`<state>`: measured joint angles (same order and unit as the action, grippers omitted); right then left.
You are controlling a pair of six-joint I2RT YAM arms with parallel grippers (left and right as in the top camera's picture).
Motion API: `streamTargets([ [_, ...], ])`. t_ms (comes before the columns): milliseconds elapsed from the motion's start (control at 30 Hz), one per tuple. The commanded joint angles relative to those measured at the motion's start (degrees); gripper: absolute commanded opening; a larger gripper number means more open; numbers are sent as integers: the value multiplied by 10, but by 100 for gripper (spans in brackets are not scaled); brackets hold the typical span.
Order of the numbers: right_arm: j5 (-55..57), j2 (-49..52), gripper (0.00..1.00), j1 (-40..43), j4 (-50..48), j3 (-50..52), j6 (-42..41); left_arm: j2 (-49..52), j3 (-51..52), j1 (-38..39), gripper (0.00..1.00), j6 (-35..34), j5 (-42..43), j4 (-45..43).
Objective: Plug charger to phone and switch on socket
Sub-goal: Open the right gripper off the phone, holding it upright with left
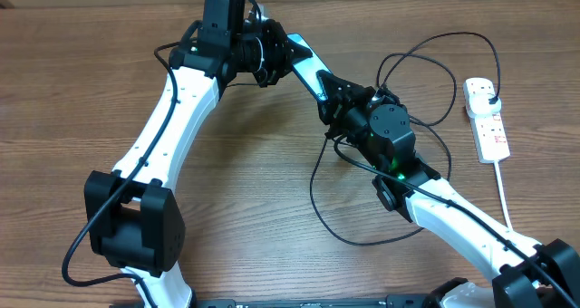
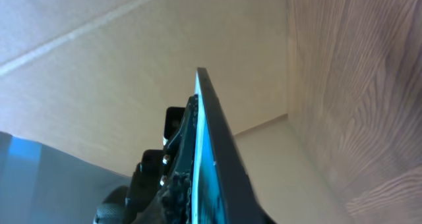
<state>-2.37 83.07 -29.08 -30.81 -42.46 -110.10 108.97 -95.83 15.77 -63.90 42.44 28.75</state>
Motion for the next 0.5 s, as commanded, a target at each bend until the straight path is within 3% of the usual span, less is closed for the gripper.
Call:
streamTargets([
  [0, -7, 0, 27, -8, 6, -23, 15, -7, -8, 2, 4, 27, -19, -2],
  [167, -7, 0, 63, -7, 29, -23, 30, -7, -8, -7, 4, 52, -19, 0],
  [333, -15, 0, 98, 13, 80, -23, 134, -7, -8, -39, 4, 122, 16, 33],
  [467, -40, 0, 100, 50, 182, -23, 237, -7, -8, -80, 4, 208, 68, 71],
])
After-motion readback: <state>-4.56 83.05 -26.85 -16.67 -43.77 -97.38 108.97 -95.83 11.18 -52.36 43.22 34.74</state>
